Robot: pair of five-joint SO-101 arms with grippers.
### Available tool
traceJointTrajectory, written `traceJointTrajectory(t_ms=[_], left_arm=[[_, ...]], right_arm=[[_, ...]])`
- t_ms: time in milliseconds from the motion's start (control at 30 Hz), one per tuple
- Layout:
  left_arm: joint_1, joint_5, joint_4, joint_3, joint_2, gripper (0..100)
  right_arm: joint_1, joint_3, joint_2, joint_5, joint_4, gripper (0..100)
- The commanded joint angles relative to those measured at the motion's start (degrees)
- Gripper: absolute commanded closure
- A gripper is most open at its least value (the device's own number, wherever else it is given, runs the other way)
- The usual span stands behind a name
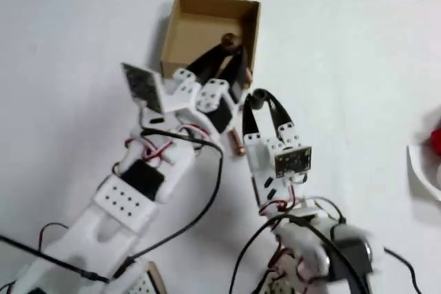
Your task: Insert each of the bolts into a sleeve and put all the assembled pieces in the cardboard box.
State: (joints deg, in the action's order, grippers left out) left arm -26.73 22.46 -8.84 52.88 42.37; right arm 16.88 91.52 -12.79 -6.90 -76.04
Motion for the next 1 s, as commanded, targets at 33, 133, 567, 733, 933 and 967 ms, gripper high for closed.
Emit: traceJointTrajectory(t_ms=[33,133,567,733,933,967], left_arm=[[-3.43,-8.53,-3.78,-6.02,-7.47,97],[-3.52,-9.67,-3.87,-9.71,-13.89,97],[-3.52,-15.91,7.38,-12.00,-16.97,97],[-3.52,-17.49,7.82,-12.09,-16.97,97],[-3.16,-17.41,7.74,-12.35,-17.32,97],[-3.16,-17.41,7.74,-12.26,-17.32,97]], right_arm=[[0.66,-3.34,6.20,-0.35,-6.46,97.8],[1.71,-3.34,6.90,-0.35,-7.34,97.8],[-0.22,-3.43,7.16,-0.62,-7.34,97.8],[-1.71,-4.57,7.25,-0.44,-7.34,97.8],[-1.45,-4.57,7.25,-0.44,-7.25,97.8],[-1.45,-4.57,7.16,-0.44,-7.25,97.8]])
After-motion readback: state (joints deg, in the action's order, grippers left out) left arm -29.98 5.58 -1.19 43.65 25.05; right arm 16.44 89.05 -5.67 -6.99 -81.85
